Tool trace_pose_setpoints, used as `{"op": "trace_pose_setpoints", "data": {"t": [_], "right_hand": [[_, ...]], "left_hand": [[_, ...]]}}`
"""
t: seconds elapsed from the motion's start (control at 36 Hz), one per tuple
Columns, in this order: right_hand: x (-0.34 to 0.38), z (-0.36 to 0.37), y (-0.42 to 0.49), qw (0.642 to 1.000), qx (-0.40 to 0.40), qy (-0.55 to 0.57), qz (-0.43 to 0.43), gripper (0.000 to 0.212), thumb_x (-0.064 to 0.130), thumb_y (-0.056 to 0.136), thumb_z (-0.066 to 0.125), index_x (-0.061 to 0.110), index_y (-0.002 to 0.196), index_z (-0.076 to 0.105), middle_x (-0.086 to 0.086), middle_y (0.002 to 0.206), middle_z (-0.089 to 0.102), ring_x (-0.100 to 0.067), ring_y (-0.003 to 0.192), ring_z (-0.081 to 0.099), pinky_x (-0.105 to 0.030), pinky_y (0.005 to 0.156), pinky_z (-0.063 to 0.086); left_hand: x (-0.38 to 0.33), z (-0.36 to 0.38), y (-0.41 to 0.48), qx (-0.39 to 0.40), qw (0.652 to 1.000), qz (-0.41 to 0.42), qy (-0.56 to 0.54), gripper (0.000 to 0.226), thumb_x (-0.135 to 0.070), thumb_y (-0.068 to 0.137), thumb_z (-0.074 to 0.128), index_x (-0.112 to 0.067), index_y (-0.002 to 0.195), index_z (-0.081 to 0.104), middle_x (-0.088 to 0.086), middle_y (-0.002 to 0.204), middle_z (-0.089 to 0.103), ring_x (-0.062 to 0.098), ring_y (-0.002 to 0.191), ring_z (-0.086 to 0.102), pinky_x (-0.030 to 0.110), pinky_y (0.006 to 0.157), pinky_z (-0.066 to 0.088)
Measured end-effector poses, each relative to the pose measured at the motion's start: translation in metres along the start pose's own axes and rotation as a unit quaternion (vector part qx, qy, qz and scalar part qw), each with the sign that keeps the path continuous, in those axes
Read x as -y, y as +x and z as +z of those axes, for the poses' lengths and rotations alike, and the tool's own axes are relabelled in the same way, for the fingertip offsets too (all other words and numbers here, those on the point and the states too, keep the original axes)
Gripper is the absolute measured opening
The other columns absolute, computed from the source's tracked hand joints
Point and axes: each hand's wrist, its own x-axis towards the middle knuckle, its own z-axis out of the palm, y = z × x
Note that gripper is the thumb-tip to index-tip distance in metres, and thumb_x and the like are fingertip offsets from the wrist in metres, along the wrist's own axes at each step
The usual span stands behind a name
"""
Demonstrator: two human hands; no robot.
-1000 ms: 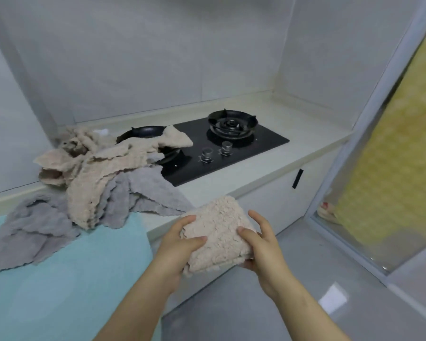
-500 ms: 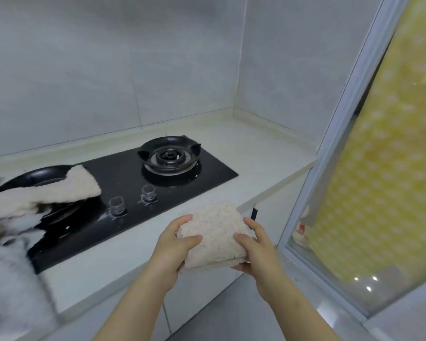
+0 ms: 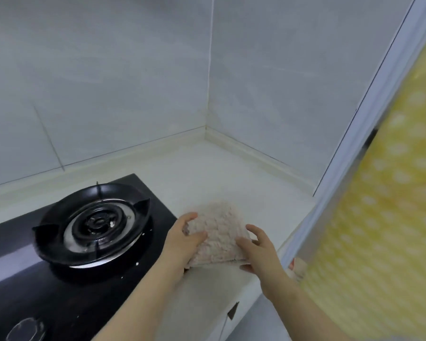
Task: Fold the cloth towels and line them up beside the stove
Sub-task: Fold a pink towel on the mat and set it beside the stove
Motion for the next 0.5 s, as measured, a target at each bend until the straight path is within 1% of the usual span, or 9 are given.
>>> {"op": "trace_pose_setpoints", "data": {"t": [0.03, 0.08, 0.14, 0.19, 0.25, 0.31, 0.36, 0.42, 0.5], "right_hand": [[-0.002, -0.003, 0.014, 1.0, -0.003, 0.0, 0.016, 0.033, 0.02, 0.094, 0.05, 0.028, 0.124, 0.041, 0.003, 0.095, 0.053, -0.013, 0.083, 0.054, -0.026, 0.064, 0.048], [-0.007, -0.009, 0.043, 0.999, -0.005, -0.002, 0.046, 0.035, 0.019, 0.093, 0.05, 0.027, 0.126, 0.041, 0.004, 0.094, 0.052, -0.013, 0.081, 0.053, -0.026, 0.063, 0.047], [-0.01, -0.015, 0.072, 0.998, -0.007, -0.004, 0.066, 0.037, 0.016, 0.092, 0.049, 0.026, 0.127, 0.041, 0.002, 0.095, 0.054, -0.016, 0.078, 0.055, -0.027, 0.06, 0.046], [-0.012, -0.022, 0.104, 0.997, -0.007, -0.013, 0.072, 0.041, 0.013, 0.091, 0.049, 0.023, 0.13, 0.042, -0.002, 0.099, 0.057, -0.019, 0.078, 0.056, -0.026, 0.058, 0.045], [-0.011, -0.029, 0.138, 0.997, 0.002, -0.024, 0.07, 0.041, 0.011, 0.09, 0.05, 0.021, 0.129, 0.043, -0.005, 0.102, 0.057, -0.02, 0.076, 0.055, -0.026, 0.057, 0.043], [-0.005, -0.036, 0.172, 0.997, 0.014, -0.036, 0.06, 0.037, 0.008, 0.089, 0.051, 0.021, 0.123, 0.044, -0.003, 0.093, 0.057, -0.017, 0.068, 0.052, -0.025, 0.054, 0.042], [0.001, -0.044, 0.205, 0.997, 0.027, -0.05, 0.052, 0.031, 0.005, 0.088, 0.051, 0.021, 0.115, 0.047, 0.0, 0.082, 0.056, -0.016, 0.062, 0.05, -0.025, 0.053, 0.043], [0.007, -0.053, 0.234, 0.996, 0.042, -0.061, 0.058, 0.028, 0.006, 0.088, 0.05, 0.021, 0.112, 0.048, 0.002, 0.082, 0.056, -0.017, 0.064, 0.053, -0.027, 0.056, 0.045], [0.014, -0.062, 0.276, 0.991, 0.065, -0.103, 0.062, 0.039, 0.012, 0.089, 0.05, 0.02, 0.127, 0.046, 0.003, 0.095, 0.055, -0.019, 0.077, 0.057, -0.026, 0.058, 0.046]], "left_hand": [[0.001, 0.006, 0.013, -0.002, 1.0, -0.013, 0.002, 0.041, -0.008, 0.087, 0.061, -0.023, 0.124, 0.051, -0.003, 0.113, 0.04, 0.01, 0.1, 0.046, 0.027, 0.078, 0.043], [0.006, 0.017, 0.039, -0.009, 0.999, -0.04, -0.005, 0.04, -0.009, 0.088, 0.06, -0.023, 0.124, 0.052, 0.001, 0.119, 0.044, 0.018, 0.087, 0.052, 0.031, 0.068, 0.045], [0.011, 0.028, 0.063, -0.014, 0.998, -0.064, -0.02, 0.035, -0.007, 0.089, 0.058, -0.024, 0.12, 0.052, 0.004, 0.12, 0.049, 0.017, 0.074, 0.051, 0.027, 0.058, 0.042], [0.016, 0.04, 0.086, -0.022, 0.997, -0.074, -0.017, 0.034, -0.006, 0.09, 0.055, -0.026, 0.118, 0.05, 0.004, 0.12, 0.048, 0.014, 0.07, 0.05, 0.021, 0.052, 0.041], [0.019, 0.052, 0.111, -0.038, 0.996, -0.078, -0.022, 0.037, -0.004, 0.09, 0.054, -0.025, 0.121, 0.05, 0.006, 0.119, 0.048, 0.014, 0.072, 0.05, 0.022, 0.053, 0.042], [0.02, 0.064, 0.136, -0.055, 0.995, -0.078, -0.021, 0.04, -0.002, 0.09, 0.054, -0.023, 0.123, 0.049, 0.009, 0.109, 0.05, 0.016, 0.07, 0.05, 0.021, 0.054, 0.044], [0.019, 0.077, 0.16, -0.077, 0.994, -0.081, -0.008, 0.04, -0.001, 0.09, 0.053, -0.025, 0.121, 0.047, 0.008, 0.091, 0.049, 0.015, 0.059, 0.045, 0.018, 0.048, 0.041], [0.017, 0.09, 0.183, -0.106, 0.99, -0.093, -0.006, 0.04, 0.001, 0.089, 0.052, -0.024, 0.119, 0.047, 0.008, 0.092, 0.051, 0.018, 0.062, 0.048, 0.022, 0.055, 0.043], [0.014, 0.106, 0.215, -0.14, 0.984, -0.105, 0.035, 0.04, -0.002, 0.087, 0.054, -0.018, 0.123, 0.049, 0.01, 0.093, 0.056, 0.023, 0.072, 0.053, 0.033, 0.069, 0.045]]}}
